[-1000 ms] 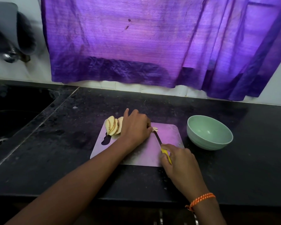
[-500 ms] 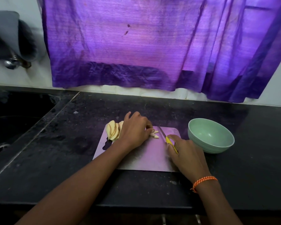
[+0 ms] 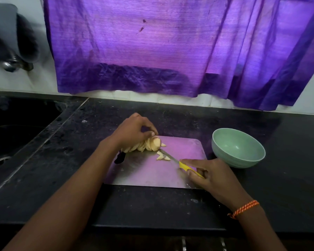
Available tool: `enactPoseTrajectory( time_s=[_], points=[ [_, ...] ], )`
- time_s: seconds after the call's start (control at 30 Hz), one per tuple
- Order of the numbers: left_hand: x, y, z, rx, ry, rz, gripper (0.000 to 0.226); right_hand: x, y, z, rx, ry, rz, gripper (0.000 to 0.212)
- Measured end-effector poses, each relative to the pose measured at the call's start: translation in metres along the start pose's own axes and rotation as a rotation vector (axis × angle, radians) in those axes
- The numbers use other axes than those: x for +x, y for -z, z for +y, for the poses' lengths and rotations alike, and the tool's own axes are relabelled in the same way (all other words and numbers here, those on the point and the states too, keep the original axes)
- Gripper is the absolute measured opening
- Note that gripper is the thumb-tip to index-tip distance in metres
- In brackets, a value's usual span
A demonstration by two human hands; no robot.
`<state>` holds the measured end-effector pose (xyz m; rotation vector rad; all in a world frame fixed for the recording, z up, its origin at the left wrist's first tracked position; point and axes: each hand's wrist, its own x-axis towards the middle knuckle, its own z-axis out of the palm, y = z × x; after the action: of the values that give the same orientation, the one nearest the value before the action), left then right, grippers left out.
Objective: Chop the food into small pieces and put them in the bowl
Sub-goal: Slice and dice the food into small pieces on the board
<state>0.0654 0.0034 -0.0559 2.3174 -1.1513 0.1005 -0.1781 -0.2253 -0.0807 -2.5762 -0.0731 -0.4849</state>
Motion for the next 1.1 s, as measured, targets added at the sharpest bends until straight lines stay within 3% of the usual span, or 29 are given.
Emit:
enactPoseTrajectory(
  time_s=[0.13,0.23,0.53,0.7,0.83,1.1],
  points=[
    [0.002,0.001,0.000,-0.162,-0.020,-0.192,0.021,-0.002,0.002,-0.007,0.049,0.005,-0.040,0.030],
    [0.001,-0.001,0.001,-0.183,0.000,-0.284,0.050,0.002,0.006,-0.006,0.113,-0.015,0.015,0.026],
    [-0.004,-0.007,0.013,0.000,-0.011,-0.273,0.076,0.003,0.006,-0.003,0.199,-0.009,0.212,0.026],
    [0.000,-0.018,0.012,0.050,-0.051,-0.221,0.055,0.006,0.002,-0.001,0.050,-0.056,0.287,0.021],
    [0.001,-0.019,0.015,0.094,-0.076,-0.195,0.053,0.009,-0.002,0.008,0.000,-0.114,0.289,0.019],
    [0.003,-0.018,0.010,0.122,-0.035,-0.080,0.044,0.005,-0.011,0.007,0.135,-0.052,0.024,0.028]
  ],
)
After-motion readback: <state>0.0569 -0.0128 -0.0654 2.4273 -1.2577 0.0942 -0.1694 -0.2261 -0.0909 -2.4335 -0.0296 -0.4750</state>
